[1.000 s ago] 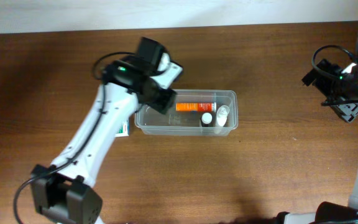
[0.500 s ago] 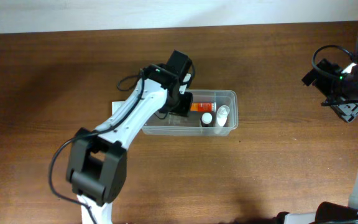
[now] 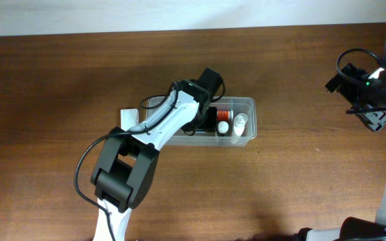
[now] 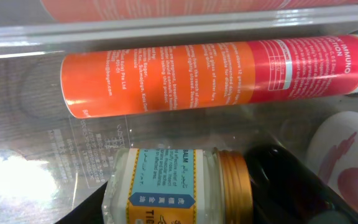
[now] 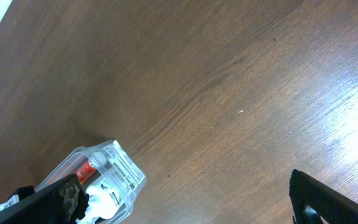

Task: Pack container
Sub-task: 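Place the jar into the container near the front, release, then move the left gripper to the Panadol box and grasp it, then lay the Panadol box into the container's left end, release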

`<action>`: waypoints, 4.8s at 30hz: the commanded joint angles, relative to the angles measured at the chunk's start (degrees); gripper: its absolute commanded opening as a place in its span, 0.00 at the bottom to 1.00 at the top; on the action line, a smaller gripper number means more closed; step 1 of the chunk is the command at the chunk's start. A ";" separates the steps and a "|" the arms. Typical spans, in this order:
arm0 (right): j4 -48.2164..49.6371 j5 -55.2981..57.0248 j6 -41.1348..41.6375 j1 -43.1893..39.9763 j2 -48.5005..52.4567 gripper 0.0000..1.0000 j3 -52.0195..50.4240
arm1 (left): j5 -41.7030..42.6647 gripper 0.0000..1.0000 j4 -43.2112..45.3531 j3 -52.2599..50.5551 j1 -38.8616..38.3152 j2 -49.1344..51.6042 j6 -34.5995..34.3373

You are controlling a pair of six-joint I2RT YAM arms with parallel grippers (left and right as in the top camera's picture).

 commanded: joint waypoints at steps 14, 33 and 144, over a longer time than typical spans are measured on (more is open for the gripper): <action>0.02 -0.09 -0.37 -0.37 0.15 0.98 0.17 | -1.84 0.53 -0.55 0.20 -1.38 1.46 -2.45; 0.02 -0.09 -0.37 -0.37 0.15 0.98 0.17 | -4.33 0.70 -10.80 7.76 1.36 -6.60 -1.75; 0.02 -0.09 -0.37 -0.35 0.15 0.98 0.17 | -3.30 0.99 -4.15 2.80 10.27 -20.04 63.32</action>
